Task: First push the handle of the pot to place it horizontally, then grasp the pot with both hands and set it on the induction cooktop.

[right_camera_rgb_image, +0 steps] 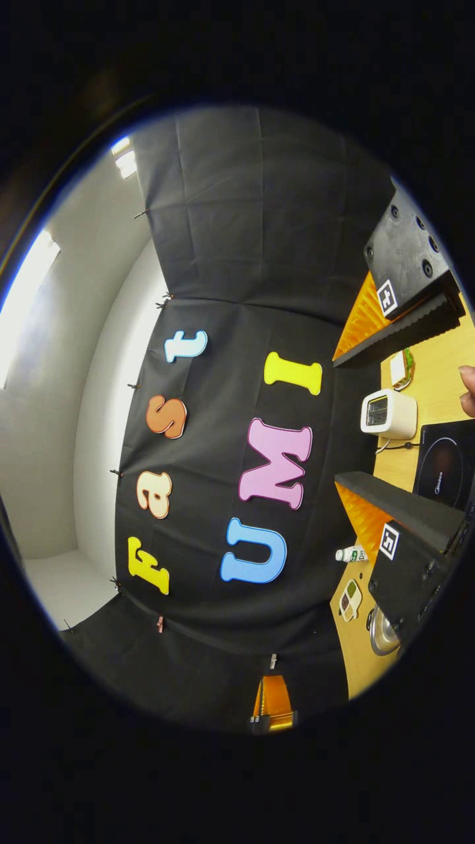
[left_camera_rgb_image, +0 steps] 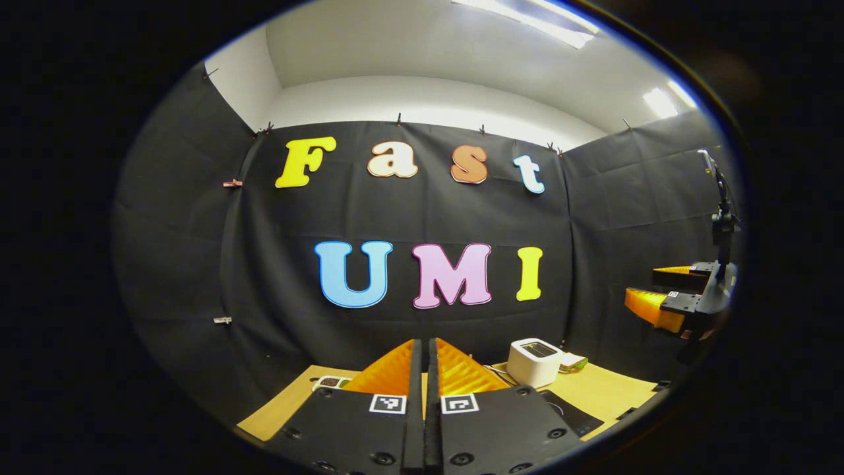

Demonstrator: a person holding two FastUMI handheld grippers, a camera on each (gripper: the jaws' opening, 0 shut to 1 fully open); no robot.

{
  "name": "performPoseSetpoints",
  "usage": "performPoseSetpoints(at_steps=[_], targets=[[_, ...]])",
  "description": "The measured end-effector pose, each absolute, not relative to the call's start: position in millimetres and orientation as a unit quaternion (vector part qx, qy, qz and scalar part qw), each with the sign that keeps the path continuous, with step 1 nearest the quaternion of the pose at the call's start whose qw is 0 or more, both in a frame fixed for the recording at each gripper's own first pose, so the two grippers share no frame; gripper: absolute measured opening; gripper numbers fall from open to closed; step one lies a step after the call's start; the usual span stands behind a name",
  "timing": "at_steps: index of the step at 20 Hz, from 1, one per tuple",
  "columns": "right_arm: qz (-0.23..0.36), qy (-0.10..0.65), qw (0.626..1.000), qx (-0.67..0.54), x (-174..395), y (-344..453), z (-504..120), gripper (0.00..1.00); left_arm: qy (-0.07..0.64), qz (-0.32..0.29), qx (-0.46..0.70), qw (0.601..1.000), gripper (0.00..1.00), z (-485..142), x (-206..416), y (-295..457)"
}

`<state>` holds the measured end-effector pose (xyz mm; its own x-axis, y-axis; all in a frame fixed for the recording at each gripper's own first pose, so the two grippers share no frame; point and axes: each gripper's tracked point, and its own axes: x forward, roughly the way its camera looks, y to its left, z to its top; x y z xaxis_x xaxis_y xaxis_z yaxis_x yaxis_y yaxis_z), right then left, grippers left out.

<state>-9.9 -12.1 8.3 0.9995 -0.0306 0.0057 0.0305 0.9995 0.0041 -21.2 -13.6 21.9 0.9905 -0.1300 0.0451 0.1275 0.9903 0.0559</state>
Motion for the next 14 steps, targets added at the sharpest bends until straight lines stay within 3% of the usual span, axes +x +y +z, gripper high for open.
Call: performPoseSetpoints(at_steps=[5, 9, 14], targets=[[-0.016, 0.0, 1.0, -0.002, -10.5, -10.5, 5.0, 0.98, 0.059, -0.127, 0.024, 0.99, 0.05, -19.3, -20.9, -30.0], [-0.019, 0.004, 1.0, -0.009, -12.6, -11.6, 1.1, 0.98, 0.195, -0.204, 0.011, 0.959, 0.05, -86.7, -31.6, -43.7], [-0.026, 0.011, 1.0, -0.014, -12.0, -17.7, -5.1, 0.98, 0.378, -0.22, -0.032, 0.899, 0.05, -178.9, -67.6, -39.8]])
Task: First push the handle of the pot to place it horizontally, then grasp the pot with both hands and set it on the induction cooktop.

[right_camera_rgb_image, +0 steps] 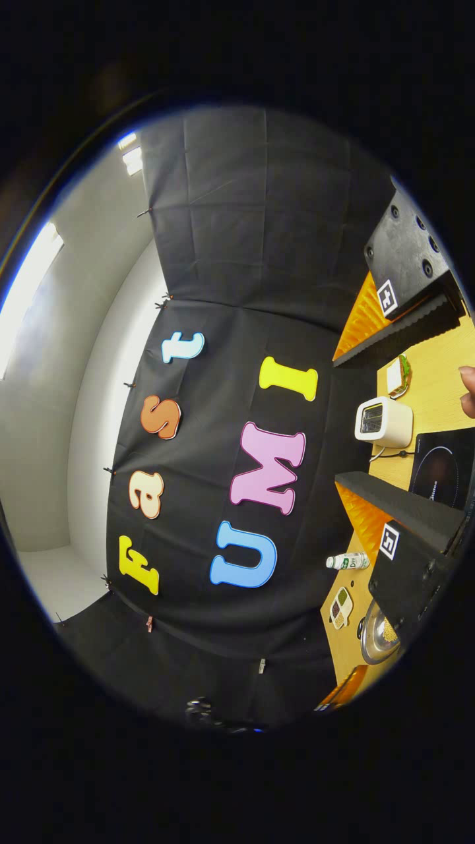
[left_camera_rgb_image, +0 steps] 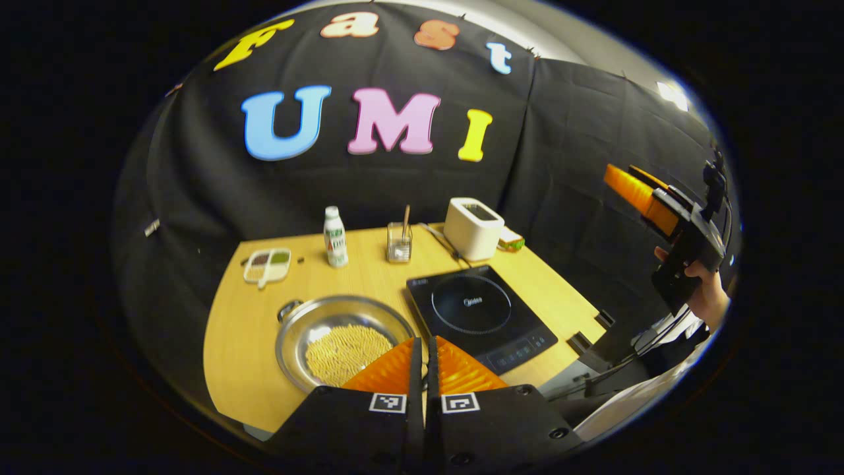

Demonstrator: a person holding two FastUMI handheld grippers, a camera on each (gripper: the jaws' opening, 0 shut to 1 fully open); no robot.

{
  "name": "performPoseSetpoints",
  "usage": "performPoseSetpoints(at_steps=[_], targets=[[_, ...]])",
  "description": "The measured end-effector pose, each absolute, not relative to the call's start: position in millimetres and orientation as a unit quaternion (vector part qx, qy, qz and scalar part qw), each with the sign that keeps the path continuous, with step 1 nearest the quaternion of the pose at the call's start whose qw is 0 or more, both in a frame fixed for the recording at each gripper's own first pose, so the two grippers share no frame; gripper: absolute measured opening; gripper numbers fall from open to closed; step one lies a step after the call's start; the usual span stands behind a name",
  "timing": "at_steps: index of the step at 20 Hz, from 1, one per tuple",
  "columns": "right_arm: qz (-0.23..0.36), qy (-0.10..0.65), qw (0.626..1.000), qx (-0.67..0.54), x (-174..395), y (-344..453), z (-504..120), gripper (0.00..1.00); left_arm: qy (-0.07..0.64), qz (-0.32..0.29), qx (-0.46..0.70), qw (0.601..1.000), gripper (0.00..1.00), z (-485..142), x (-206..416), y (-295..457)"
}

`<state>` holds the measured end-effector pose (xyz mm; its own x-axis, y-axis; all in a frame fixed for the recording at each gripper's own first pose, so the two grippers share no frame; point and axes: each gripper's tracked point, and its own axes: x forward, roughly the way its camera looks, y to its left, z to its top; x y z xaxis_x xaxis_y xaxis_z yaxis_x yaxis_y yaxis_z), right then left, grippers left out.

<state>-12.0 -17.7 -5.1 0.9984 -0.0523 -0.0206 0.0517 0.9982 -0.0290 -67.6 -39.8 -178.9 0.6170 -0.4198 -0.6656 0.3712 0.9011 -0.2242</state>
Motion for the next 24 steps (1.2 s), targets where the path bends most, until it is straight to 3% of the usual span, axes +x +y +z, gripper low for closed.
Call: performPoseSetpoints(at_steps=[12, 24], targets=[[-0.028, 0.02, 0.999, -0.033, -18.0, -24.6, -14.1, 0.98, 0.596, -0.202, 0.024, 0.777, 0.05, -302.0, -133.5, -8.4], [-0.029, 0.033, 0.998, -0.042, -24.3, -33.5, -25.3, 0.98, 0.652, -0.182, 0.038, 0.735, 0.05, -361.2, -111.5, -16.4]])
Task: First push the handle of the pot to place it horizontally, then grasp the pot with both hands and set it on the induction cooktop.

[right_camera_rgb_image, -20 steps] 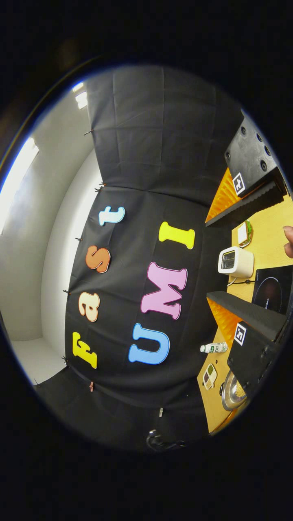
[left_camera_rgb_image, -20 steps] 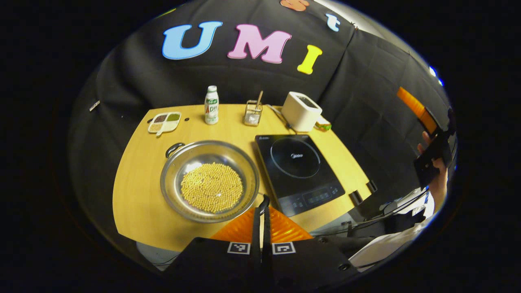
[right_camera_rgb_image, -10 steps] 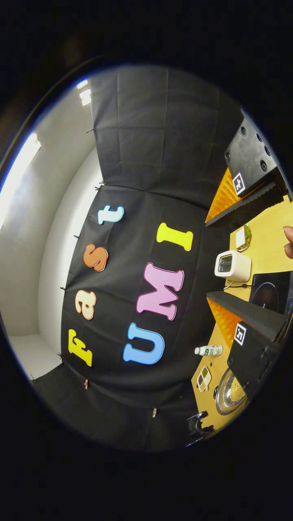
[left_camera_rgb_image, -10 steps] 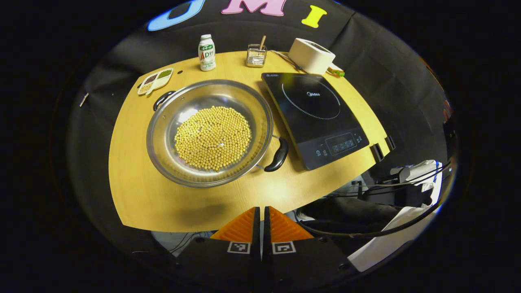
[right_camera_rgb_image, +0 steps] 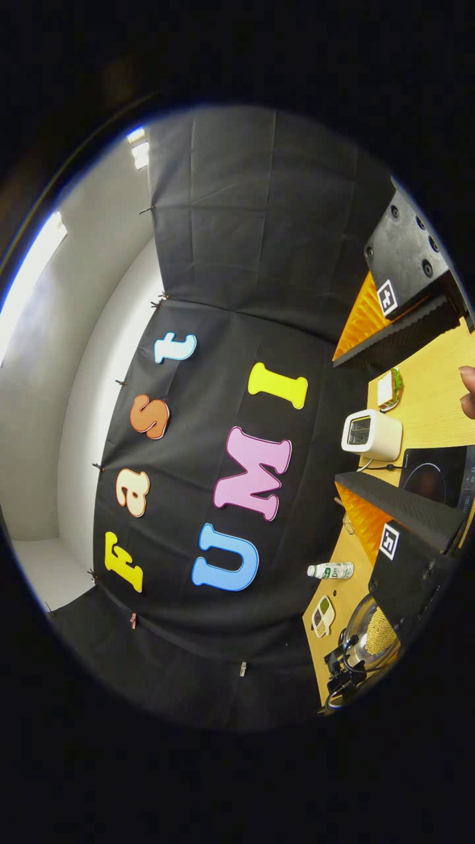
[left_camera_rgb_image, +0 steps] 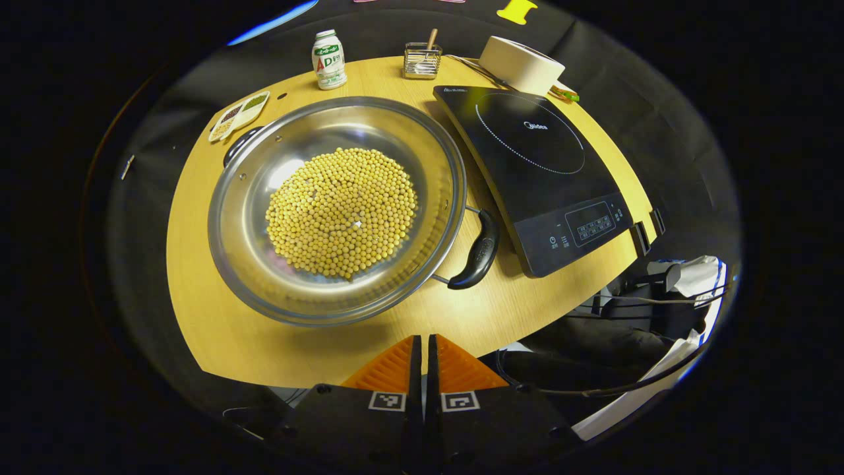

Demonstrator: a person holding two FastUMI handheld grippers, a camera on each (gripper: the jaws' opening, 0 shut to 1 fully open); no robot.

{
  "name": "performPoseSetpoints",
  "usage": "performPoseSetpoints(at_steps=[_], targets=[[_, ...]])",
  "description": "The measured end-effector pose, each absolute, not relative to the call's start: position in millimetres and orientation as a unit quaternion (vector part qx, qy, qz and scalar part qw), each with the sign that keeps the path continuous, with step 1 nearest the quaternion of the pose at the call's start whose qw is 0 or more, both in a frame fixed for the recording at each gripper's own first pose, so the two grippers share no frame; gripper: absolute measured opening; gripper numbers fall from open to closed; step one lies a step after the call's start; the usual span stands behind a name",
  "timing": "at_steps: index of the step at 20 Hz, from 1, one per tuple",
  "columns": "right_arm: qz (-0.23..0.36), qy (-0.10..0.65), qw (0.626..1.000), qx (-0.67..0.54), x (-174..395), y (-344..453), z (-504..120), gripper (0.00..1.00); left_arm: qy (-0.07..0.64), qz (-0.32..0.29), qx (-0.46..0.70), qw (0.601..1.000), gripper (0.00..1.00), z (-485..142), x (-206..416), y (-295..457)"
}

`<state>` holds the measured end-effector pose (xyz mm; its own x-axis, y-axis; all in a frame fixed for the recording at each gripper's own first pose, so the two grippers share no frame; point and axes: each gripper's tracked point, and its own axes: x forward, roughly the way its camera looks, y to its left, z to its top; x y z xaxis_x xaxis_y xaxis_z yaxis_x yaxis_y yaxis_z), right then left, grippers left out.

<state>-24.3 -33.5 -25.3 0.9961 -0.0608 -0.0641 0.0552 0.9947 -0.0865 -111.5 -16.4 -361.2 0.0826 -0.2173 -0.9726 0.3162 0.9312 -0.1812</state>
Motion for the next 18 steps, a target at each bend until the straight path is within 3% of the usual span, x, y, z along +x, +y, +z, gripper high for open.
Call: performPoseSetpoints(at_steps=[18], targets=[[-0.02, 0.047, 0.998, -0.048, -14.3, -41.2, -38.8, 0.97, 0.659, -0.174, 0.033, 0.731, 0.05, -389.5, -66.4, -66.3]])
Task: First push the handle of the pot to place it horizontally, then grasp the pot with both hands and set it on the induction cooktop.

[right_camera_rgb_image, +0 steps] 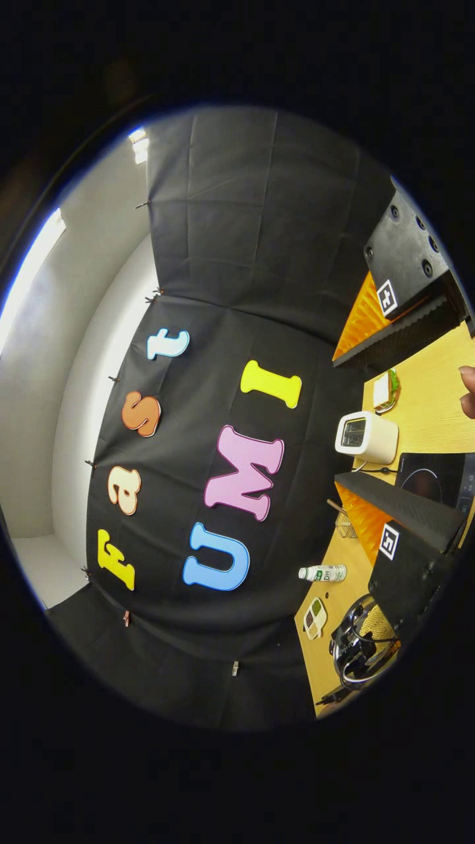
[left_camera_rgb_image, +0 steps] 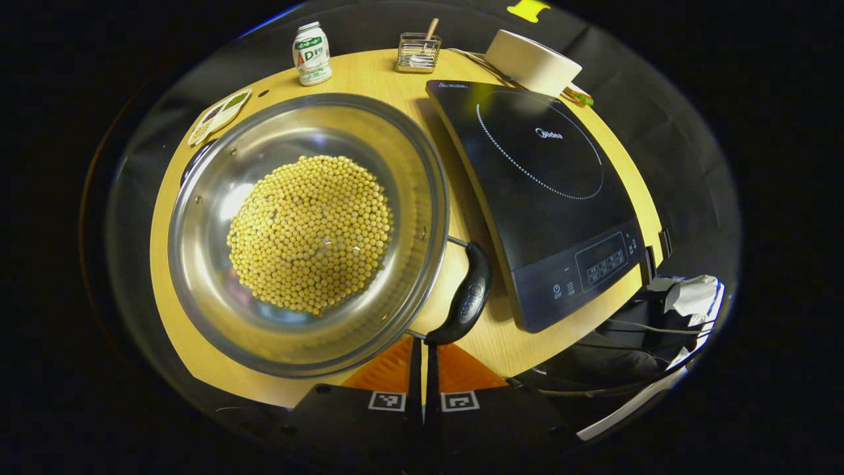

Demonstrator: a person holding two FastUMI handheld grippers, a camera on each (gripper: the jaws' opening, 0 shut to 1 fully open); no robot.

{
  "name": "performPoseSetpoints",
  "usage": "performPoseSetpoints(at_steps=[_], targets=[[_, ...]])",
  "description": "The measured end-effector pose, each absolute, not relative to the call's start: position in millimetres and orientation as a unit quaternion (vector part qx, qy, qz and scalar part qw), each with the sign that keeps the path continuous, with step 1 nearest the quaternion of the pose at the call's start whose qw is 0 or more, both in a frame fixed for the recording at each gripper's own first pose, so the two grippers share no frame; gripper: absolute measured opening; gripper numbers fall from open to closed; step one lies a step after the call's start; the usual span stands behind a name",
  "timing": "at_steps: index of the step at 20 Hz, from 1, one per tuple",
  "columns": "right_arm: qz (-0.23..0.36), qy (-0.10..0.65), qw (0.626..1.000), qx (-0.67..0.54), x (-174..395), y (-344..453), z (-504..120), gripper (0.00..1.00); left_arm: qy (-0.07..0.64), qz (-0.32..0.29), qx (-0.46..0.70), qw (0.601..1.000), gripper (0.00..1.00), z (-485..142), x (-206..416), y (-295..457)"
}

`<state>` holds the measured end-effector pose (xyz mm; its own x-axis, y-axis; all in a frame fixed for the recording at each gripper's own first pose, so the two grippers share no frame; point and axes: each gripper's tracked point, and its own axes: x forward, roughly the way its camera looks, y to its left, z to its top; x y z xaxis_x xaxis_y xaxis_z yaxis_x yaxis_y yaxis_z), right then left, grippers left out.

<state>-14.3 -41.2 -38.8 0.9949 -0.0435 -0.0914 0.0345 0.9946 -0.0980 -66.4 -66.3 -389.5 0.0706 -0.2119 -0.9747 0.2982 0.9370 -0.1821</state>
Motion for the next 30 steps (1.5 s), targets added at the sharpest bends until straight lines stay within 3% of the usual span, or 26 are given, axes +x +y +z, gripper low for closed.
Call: performPoseSetpoints(at_steps=[18, 26, 30], targets=[[-0.039, 0.057, 0.997, -0.046, -26.1, -58.5, -41.8, 0.98, 0.615, -0.151, 0.03, 0.773, 0.05, -396.9, 36.9, -122.2], [-0.035, 0.061, 0.996, -0.059, -34.7, -47.8, -39.5, 0.98, 0.579, -0.22, 0.013, 0.785, 0.05, -371.8, 24.0, -148.5], [-0.017, 0.062, 0.996, -0.058, -34.1, -30.1, -38.5, 0.97, 0.538, -0.224, 0.011, 0.812, 0.06, -341.3, 21.0, -135.8]])
